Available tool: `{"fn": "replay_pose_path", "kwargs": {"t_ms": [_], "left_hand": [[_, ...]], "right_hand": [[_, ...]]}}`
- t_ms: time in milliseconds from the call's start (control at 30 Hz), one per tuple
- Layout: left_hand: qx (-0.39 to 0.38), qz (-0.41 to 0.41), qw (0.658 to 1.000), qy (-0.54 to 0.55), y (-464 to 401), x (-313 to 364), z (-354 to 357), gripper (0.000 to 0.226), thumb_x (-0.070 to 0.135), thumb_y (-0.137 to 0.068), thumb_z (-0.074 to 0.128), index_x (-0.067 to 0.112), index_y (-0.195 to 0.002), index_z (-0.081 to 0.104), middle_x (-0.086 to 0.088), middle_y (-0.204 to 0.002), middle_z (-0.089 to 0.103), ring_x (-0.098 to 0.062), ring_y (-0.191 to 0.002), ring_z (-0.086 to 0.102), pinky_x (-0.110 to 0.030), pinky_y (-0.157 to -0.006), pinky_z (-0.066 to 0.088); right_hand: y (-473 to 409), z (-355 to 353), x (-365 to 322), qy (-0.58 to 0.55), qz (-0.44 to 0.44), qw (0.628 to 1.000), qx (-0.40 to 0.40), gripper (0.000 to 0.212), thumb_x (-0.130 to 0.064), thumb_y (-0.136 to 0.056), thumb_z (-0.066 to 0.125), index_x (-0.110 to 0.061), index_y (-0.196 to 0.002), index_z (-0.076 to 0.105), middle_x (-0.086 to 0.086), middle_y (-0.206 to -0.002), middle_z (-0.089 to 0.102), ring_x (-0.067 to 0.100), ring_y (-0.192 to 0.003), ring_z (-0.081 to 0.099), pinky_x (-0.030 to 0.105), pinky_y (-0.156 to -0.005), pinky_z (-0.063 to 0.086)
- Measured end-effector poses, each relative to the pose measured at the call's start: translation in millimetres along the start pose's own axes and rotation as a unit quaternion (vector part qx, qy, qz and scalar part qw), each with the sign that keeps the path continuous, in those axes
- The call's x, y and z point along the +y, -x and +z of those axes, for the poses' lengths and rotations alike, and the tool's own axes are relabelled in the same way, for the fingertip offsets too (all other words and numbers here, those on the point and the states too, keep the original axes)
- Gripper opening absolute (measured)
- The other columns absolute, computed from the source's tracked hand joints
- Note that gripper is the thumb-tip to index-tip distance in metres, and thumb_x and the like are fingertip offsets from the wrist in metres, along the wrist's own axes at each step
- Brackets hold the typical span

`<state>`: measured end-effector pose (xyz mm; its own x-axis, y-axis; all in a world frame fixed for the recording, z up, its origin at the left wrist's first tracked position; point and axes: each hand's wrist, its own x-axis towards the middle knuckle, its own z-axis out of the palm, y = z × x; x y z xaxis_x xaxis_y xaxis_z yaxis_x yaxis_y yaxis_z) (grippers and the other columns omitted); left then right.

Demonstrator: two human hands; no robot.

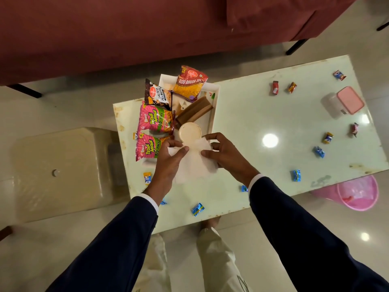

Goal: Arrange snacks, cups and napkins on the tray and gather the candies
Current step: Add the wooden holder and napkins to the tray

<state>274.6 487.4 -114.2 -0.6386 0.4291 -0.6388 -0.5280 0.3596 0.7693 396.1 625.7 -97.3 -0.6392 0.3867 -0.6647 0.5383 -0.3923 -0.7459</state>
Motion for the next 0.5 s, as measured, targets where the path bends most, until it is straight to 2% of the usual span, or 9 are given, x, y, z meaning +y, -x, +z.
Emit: {"fn": "replay_pose_path", "kwargs": {"t_ms": [100,133,233,333,433,500], "left_hand": [[0.010,0.023,1.000,-0.001,2,-4,1,0.036,0.014,-0.085,0.079,0.029,-0.107,0.055,0.007,-0.112,0.061,-0.011,-0.100,0.061,-0.020,-0.073,0.053],[-0.003,0.029,1.000,-0.002,2,-5,1,0.043,0.013,-0.084,0.081,0.029,-0.113,0.054,0.005,-0.117,0.059,-0.011,-0.104,0.060,-0.022,-0.076,0.055],[-0.057,0.022,0.998,-0.013,2,-4,-1,0.054,0.006,-0.081,0.082,0.032,-0.121,0.056,-0.006,-0.130,0.052,-0.020,-0.117,0.057,-0.037,-0.092,0.057],[-0.064,0.009,0.995,-0.071,1,-2,-2,0.052,-0.001,-0.081,0.079,0.024,-0.122,0.057,-0.010,-0.125,0.062,-0.029,-0.117,0.061,-0.046,-0.096,0.057],[-0.007,0.007,0.991,-0.136,1,-2,-1,0.042,0.004,-0.081,0.080,0.016,-0.117,0.061,-0.012,-0.119,0.068,-0.031,-0.111,0.065,-0.053,-0.096,0.055],[0.010,0.006,0.987,-0.159,1,-3,1,0.040,0.008,-0.080,0.081,0.011,-0.117,0.065,-0.011,-0.115,0.070,-0.030,-0.108,0.066,-0.053,-0.092,0.057]], "right_hand": [[0,4,6,-0.066,0.036,0.997,0.021,0.053,-0.022,-0.084,0.078,-0.024,-0.130,0.050,0.012,-0.121,0.067,0.032,-0.109,0.067,0.034,-0.073,0.056],[1,5,8,-0.078,0.051,0.995,0.022,0.057,-0.022,-0.083,0.080,-0.022,-0.132,0.049,0.013,-0.122,0.066,0.032,-0.109,0.067,0.035,-0.074,0.056],[0,6,11,-0.056,0.059,0.996,0.030,0.053,-0.018,-0.083,0.079,-0.008,-0.129,0.055,0.016,-0.123,0.066,0.036,-0.111,0.066,0.041,-0.080,0.059],[0,6,11,-0.005,0.047,0.997,0.066,0.041,-0.016,-0.085,0.076,-0.004,-0.120,0.060,0.016,-0.117,0.067,0.036,-0.108,0.065,0.046,-0.087,0.059],[0,10,7,0.100,0.017,0.989,0.110,0.027,-0.019,-0.086,0.074,-0.011,-0.108,0.060,0.005,-0.104,0.065,0.027,-0.096,0.063,0.034,-0.078,0.056],[1,15,6,0.173,-0.019,0.974,0.143,0.023,-0.021,-0.085,0.073,-0.018,-0.101,0.057,-0.002,-0.097,0.061,0.015,-0.084,0.060,0.022,-0.067,0.048]]}}
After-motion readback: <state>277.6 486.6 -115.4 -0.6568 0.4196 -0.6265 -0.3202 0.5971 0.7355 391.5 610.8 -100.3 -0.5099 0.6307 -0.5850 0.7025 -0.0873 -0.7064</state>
